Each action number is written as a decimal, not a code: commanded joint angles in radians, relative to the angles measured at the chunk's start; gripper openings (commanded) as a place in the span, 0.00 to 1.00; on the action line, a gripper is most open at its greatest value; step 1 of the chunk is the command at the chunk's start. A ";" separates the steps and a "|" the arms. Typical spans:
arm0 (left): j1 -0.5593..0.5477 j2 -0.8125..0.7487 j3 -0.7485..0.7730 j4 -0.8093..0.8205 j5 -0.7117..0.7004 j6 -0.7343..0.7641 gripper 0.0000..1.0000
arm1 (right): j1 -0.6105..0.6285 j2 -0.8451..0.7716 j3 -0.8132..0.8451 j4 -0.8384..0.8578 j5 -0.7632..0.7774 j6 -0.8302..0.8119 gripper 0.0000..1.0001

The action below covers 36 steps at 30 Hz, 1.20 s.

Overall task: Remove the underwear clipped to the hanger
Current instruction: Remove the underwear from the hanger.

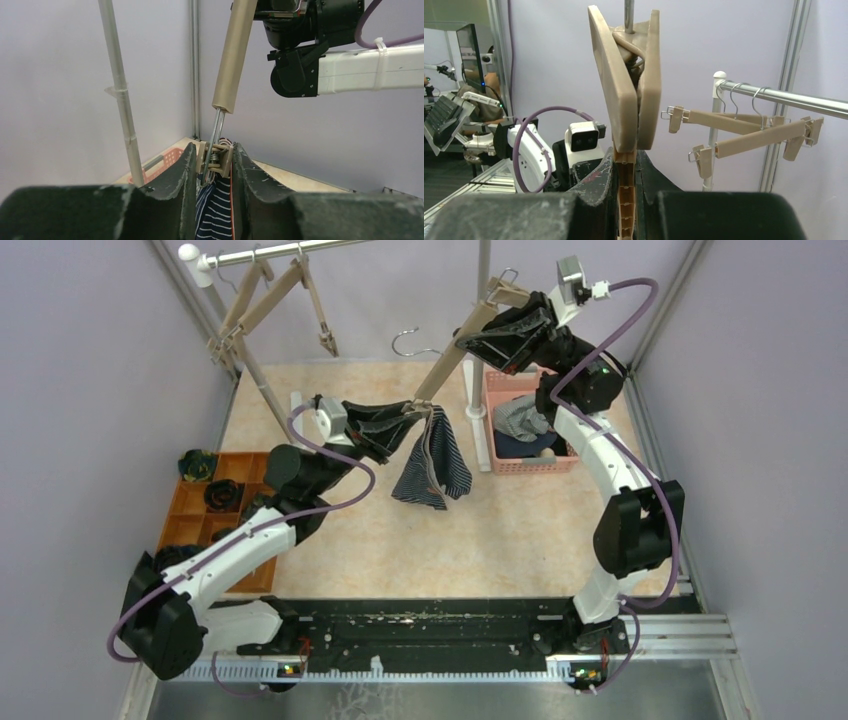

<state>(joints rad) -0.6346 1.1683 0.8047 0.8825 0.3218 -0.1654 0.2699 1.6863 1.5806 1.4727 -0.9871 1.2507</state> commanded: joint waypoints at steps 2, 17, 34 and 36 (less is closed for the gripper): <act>0.011 0.002 -0.011 0.059 -0.017 -0.050 0.24 | -0.006 -0.025 0.036 0.023 0.044 0.000 0.00; 0.022 -0.035 0.001 0.026 -0.029 -0.035 0.09 | -0.006 -0.025 0.035 0.007 0.045 -0.016 0.00; 0.023 0.120 0.125 0.166 0.110 -0.129 0.81 | -0.002 -0.021 0.021 0.028 0.050 0.009 0.00; 0.022 0.142 0.146 0.169 0.134 -0.144 0.77 | -0.001 -0.024 0.017 0.026 0.049 0.006 0.00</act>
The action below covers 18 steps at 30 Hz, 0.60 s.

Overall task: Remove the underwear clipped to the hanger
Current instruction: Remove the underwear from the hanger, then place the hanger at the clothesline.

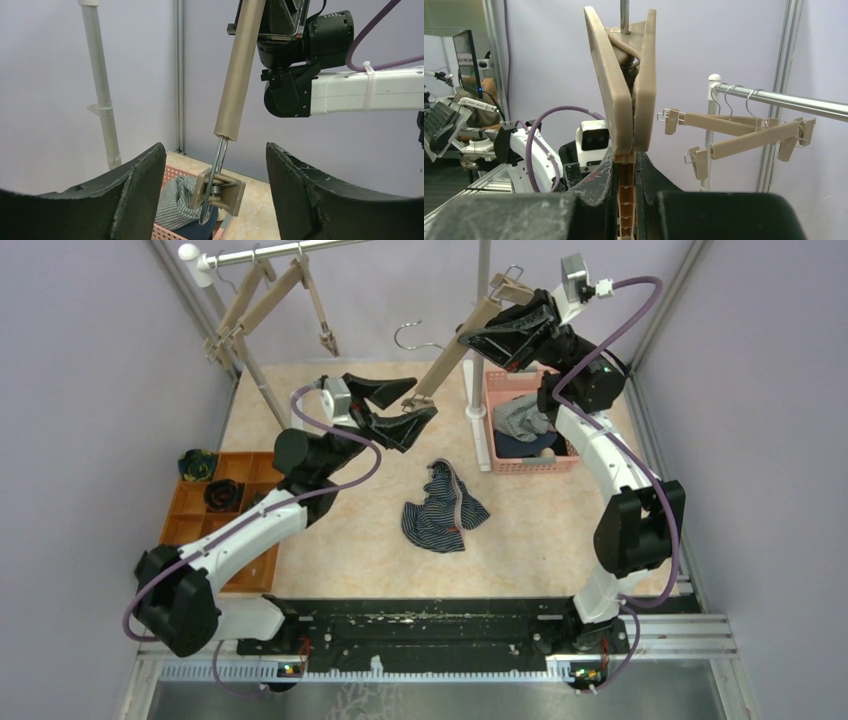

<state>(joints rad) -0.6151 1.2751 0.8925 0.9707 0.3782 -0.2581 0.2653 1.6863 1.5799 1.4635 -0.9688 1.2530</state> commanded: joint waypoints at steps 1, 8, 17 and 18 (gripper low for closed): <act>0.003 0.043 0.066 0.083 0.084 -0.056 0.75 | 0.003 -0.025 0.018 0.035 0.029 0.004 0.00; 0.003 0.057 0.071 0.130 0.097 -0.080 0.74 | 0.005 -0.025 0.008 0.038 0.026 0.003 0.00; 0.003 0.079 0.105 0.135 0.124 -0.098 0.52 | 0.015 -0.025 0.005 0.031 0.018 -0.001 0.00; 0.003 0.085 0.110 0.136 0.129 -0.100 0.48 | 0.015 -0.025 0.004 0.031 0.018 -0.001 0.00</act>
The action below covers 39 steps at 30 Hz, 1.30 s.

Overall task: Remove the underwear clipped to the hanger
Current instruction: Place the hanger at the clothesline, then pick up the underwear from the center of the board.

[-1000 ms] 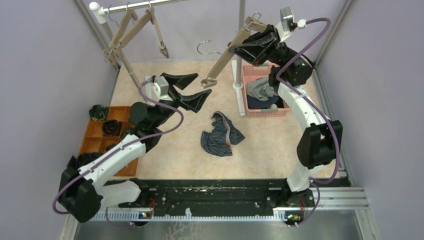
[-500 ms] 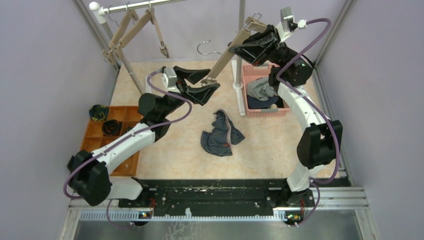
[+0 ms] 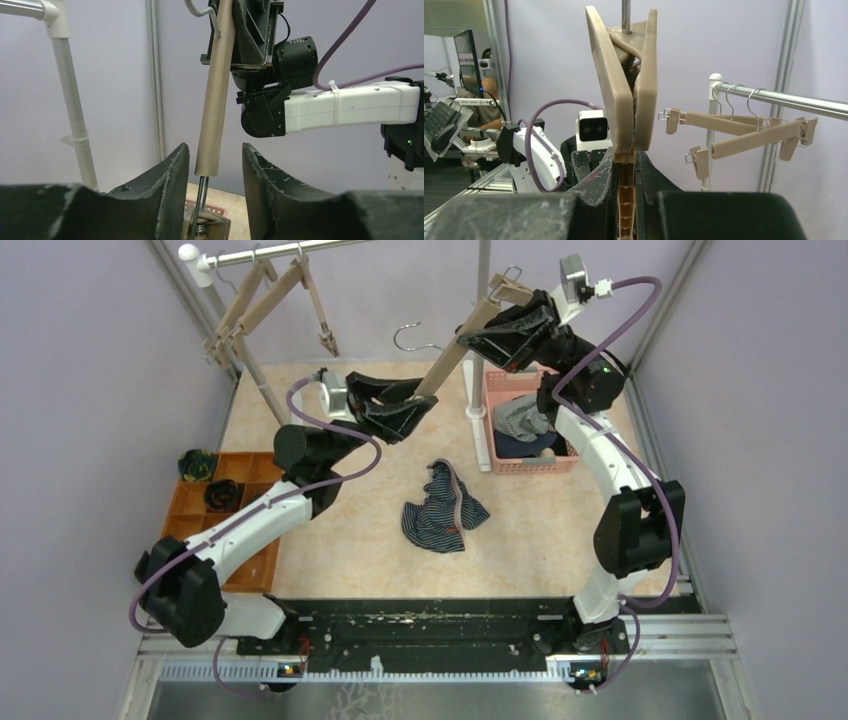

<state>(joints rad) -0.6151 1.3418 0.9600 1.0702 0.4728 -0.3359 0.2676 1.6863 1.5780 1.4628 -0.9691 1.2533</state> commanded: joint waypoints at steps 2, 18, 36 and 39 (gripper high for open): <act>0.003 0.026 0.049 0.038 0.038 -0.028 0.42 | 0.014 -0.024 0.002 0.030 0.018 -0.003 0.00; 0.003 0.043 0.074 -0.001 0.034 -0.032 0.09 | 0.018 -0.024 0.004 0.024 0.017 -0.008 0.00; -0.054 -0.114 0.336 -0.697 -0.186 0.057 0.00 | 0.022 -0.024 -0.077 -0.170 -0.004 -0.162 0.62; -0.061 -0.161 0.390 -0.837 -0.282 0.049 0.00 | 0.021 -0.073 -0.129 -0.313 -0.011 -0.310 0.85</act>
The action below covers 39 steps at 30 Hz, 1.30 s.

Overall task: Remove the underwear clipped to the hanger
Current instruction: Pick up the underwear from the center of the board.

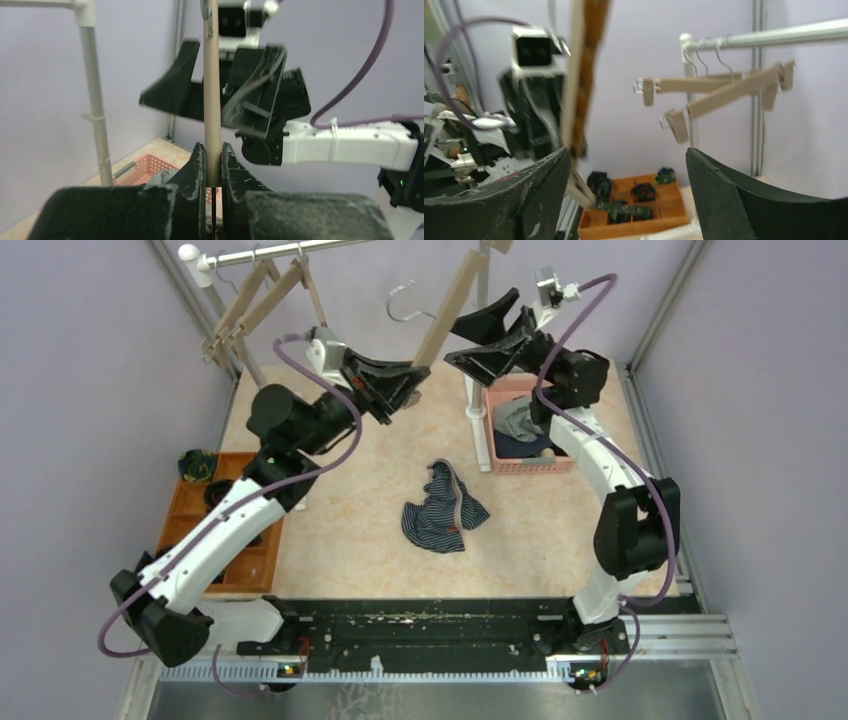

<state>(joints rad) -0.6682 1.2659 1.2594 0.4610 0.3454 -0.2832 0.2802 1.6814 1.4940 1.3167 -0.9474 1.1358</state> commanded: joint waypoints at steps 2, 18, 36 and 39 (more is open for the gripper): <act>-0.012 -0.104 0.139 -0.343 -0.220 -0.006 0.00 | 0.008 -0.083 -0.078 -0.284 -0.032 -0.304 0.90; -0.022 0.061 0.345 -0.760 -0.622 0.026 0.00 | 0.054 -0.426 -0.393 -1.427 0.506 -1.144 0.93; -0.022 0.331 0.669 -0.796 -0.769 0.043 0.00 | 0.173 -0.438 -0.670 -1.412 0.731 -1.063 0.97; -0.022 0.364 0.696 -0.785 -0.791 0.064 0.00 | 0.172 -0.431 -0.680 -1.389 0.747 -1.049 0.99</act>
<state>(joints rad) -0.6857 1.5852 1.9041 -0.3832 -0.3946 -0.2501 0.4496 1.2411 0.8124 -0.1513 -0.2329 0.0578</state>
